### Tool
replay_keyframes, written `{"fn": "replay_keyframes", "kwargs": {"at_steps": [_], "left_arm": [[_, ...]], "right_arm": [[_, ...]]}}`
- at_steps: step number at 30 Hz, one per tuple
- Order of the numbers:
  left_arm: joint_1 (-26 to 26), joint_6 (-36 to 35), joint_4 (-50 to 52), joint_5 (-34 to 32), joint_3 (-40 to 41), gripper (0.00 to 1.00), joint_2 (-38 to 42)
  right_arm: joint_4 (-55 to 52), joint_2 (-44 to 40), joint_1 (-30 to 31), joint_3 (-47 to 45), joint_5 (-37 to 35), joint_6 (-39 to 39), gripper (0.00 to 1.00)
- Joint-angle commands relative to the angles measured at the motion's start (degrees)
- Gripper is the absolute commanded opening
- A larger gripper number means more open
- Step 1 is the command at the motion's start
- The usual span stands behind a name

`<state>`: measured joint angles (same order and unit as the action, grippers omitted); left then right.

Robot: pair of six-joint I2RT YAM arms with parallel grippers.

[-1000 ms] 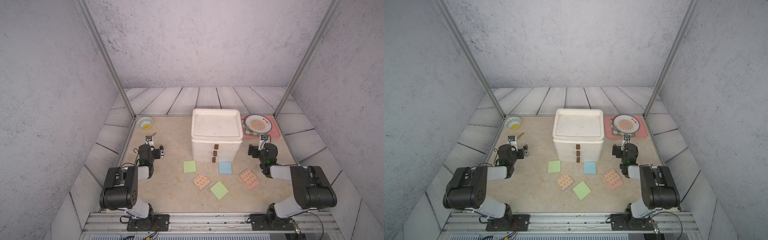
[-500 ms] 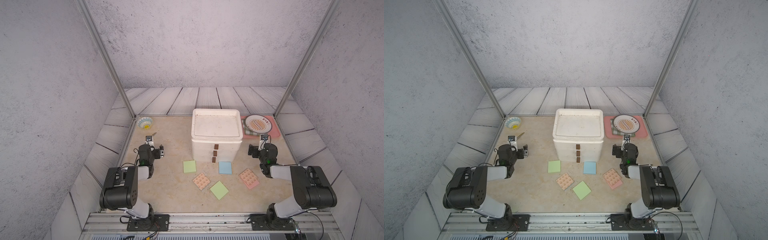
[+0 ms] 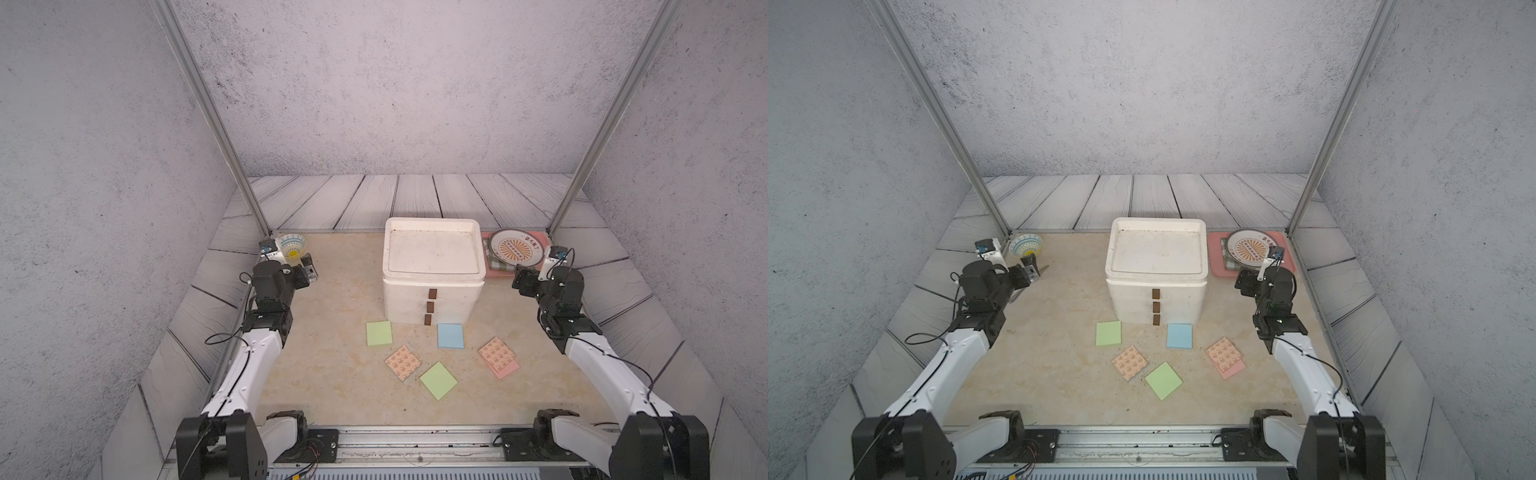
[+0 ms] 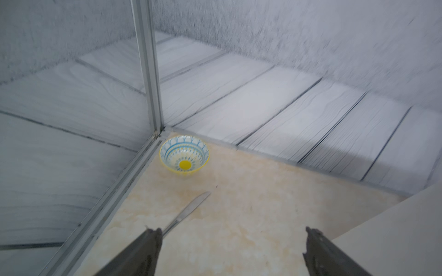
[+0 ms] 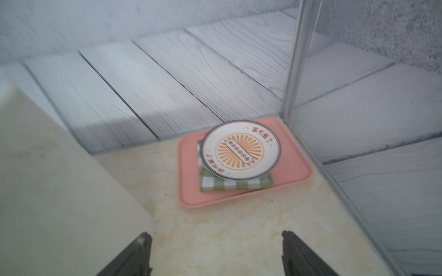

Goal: Please put the sticky notes in the drawer by color
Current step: Adjust the storage box at the center of the board.

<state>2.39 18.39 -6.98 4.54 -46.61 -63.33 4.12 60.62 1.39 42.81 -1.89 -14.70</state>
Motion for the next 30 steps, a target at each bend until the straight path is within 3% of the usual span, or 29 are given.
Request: {"fn": "replay_keyframes", "kwargs": {"at_steps": [1, 4, 7, 12, 17, 22, 26, 30], "left_arm": [[-0.16, 8.49, 18.81, 13.02, -4.97, 0.99, 0.62], [-0.68, 13.68, 22.77, 23.86, -8.82, 0.97, 1.99], [-2.86, 12.34, 30.0, 29.7, -15.87, 0.95, 1.37], [-10.87, 4.49, 43.26, 29.86, -29.05, 0.95, -5.15], [-16.78, 5.0, 42.29, 31.74, -35.06, 0.92, -13.46], [-19.44, 2.74, 47.02, 29.84, -42.23, 0.93, -21.28], [-19.44, 2.22, 46.45, 29.34, -42.06, 0.94, -23.59], [-19.44, 1.47, 46.28, 29.35, -40.51, 0.95, -24.06]], "right_arm": [[-20.92, -3.94, 0.36, 3.12, 12.41, -8.68, 0.76], [-28.33, -7.16, 2.1, 5.78, 20.48, -13.06, 0.62], [-33.45, -9.69, 8.34, 7.64, 21.23, -15.36, 0.56], [-36.79, -6.2, 27.4, 11.71, 11.01, -16.54, 0.52], [-35.97, 4.17, 35.86, 16.25, 4.02, -18.78, 0.52], [-34.65, 11.01, 38.61, 18.43, -5.06, -19.53, 0.53], [-27.95, 13.39, 38.61, 15.65, -5.83, -19.34, 0.54], [-20.88, 14.43, 38.49, 11.51, -13.79, -17.68, 0.54]]}}
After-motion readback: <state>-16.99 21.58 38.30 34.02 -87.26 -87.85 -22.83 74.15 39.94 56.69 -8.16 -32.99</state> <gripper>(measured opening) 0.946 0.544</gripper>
